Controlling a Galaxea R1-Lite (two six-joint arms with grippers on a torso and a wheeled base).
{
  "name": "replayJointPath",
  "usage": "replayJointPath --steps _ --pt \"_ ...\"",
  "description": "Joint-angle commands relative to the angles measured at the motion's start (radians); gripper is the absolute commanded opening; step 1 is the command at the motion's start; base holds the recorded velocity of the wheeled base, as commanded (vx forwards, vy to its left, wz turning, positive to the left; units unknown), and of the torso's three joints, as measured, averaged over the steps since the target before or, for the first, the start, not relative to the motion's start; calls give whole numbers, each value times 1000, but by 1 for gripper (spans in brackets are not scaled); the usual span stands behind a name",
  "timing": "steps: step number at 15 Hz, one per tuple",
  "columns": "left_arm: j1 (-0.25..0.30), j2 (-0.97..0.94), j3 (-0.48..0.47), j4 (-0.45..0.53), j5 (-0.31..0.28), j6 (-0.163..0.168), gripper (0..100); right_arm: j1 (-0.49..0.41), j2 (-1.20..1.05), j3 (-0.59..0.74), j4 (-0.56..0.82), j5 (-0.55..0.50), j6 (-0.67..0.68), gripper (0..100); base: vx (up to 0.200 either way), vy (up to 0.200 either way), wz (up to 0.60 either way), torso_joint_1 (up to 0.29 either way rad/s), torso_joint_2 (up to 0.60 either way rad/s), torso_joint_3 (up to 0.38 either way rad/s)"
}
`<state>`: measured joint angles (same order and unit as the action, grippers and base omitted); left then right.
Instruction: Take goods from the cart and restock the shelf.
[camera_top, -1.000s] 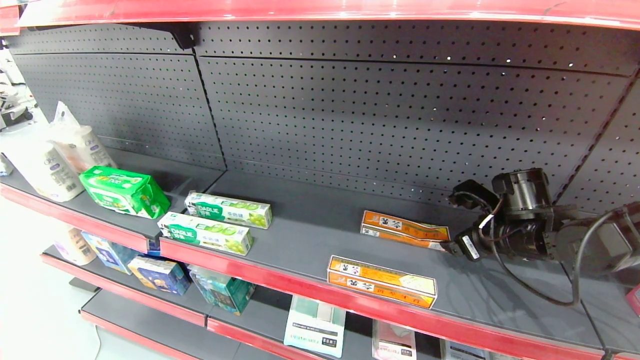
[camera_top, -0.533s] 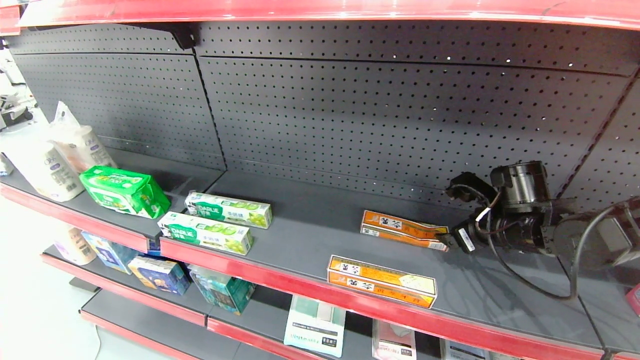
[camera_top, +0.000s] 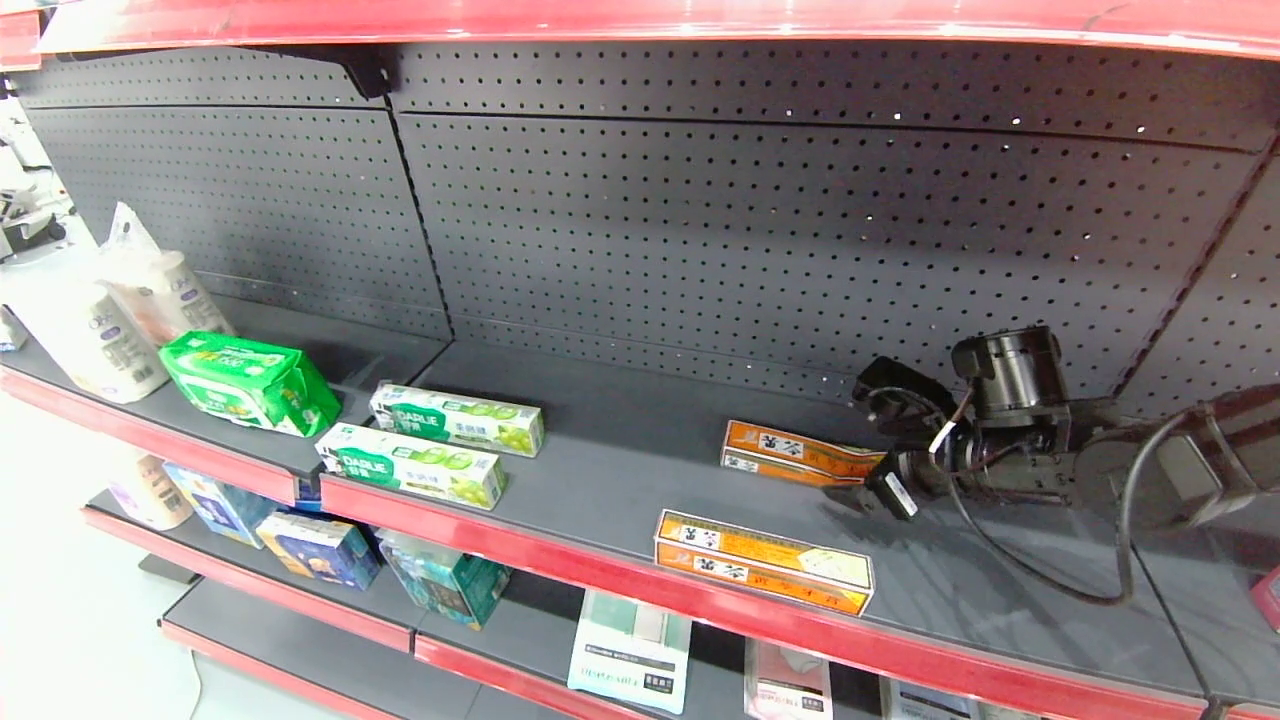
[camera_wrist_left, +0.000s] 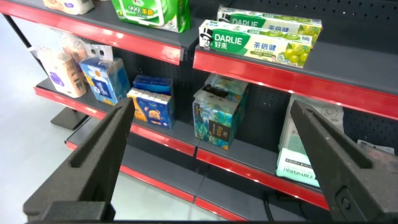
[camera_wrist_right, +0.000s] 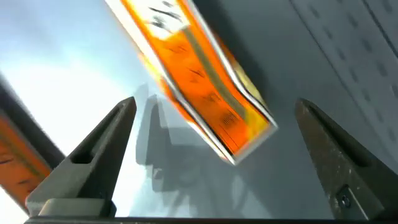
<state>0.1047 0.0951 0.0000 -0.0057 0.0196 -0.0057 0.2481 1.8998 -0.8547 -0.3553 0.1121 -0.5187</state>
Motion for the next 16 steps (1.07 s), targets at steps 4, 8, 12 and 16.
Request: replayJointPath --steps 4,8,12,16 --pt "1 2 0 0 0 -2 100 -75 82 -49 1 176 -228 100 0 0 0 0 0 0" --pt "0 2 0 0 0 0 100 -98 142 -107 1 176 -225 100 0 0 0 0 0 0" --pt "1 2 0 0 0 0 100 -112 166 -109 3 179 -224 100 0 0 0 0 0 0" --pt "0 2 0 0 0 0 100 -135 180 -113 3 179 -224 100 0 0 0 0 0 0"
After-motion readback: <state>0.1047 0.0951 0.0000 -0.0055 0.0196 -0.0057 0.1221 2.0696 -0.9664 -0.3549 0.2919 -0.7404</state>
